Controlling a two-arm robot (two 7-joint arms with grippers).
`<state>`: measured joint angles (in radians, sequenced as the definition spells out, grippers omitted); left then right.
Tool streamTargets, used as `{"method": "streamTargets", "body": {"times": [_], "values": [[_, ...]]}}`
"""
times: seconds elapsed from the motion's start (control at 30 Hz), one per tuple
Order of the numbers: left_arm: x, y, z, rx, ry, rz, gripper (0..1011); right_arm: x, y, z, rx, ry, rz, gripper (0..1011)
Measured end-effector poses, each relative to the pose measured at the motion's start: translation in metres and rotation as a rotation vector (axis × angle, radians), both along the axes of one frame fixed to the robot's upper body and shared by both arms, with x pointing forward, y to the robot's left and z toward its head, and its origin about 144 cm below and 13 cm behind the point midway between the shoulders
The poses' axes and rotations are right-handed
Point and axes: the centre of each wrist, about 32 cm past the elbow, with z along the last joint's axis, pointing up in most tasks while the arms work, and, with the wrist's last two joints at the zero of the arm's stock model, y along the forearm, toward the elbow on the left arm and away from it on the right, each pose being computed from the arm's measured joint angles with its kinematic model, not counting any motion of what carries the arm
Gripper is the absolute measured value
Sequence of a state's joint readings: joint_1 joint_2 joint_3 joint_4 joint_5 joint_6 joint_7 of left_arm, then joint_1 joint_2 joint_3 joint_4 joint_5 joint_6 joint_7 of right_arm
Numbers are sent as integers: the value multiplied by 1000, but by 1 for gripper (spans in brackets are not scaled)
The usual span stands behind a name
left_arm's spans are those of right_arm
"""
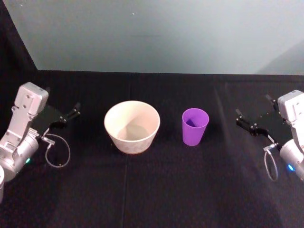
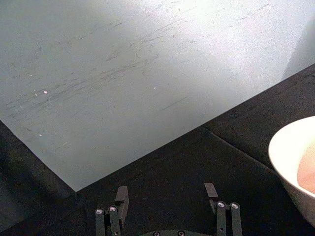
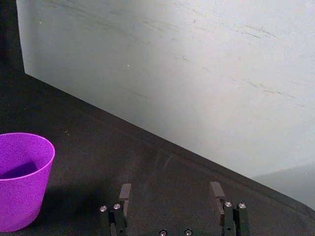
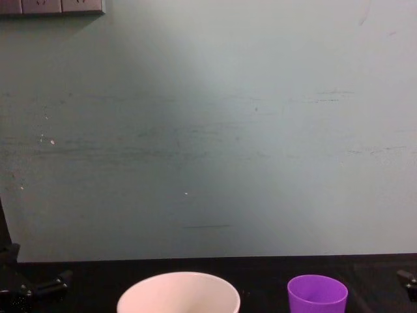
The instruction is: Pick up the cup and pour the mung beans from the cup into the bowl.
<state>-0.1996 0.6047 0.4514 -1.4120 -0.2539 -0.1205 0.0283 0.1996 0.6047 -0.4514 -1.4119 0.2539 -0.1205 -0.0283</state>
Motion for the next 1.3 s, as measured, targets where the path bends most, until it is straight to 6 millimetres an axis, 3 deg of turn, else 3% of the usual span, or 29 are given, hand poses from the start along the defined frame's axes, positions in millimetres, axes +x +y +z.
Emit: {"method": "streamTargets", "body": {"times": [1.3], "values": [[0, 0, 0, 0, 0, 0, 1000, 0, 0, 0, 0, 0, 0, 1002]]}}
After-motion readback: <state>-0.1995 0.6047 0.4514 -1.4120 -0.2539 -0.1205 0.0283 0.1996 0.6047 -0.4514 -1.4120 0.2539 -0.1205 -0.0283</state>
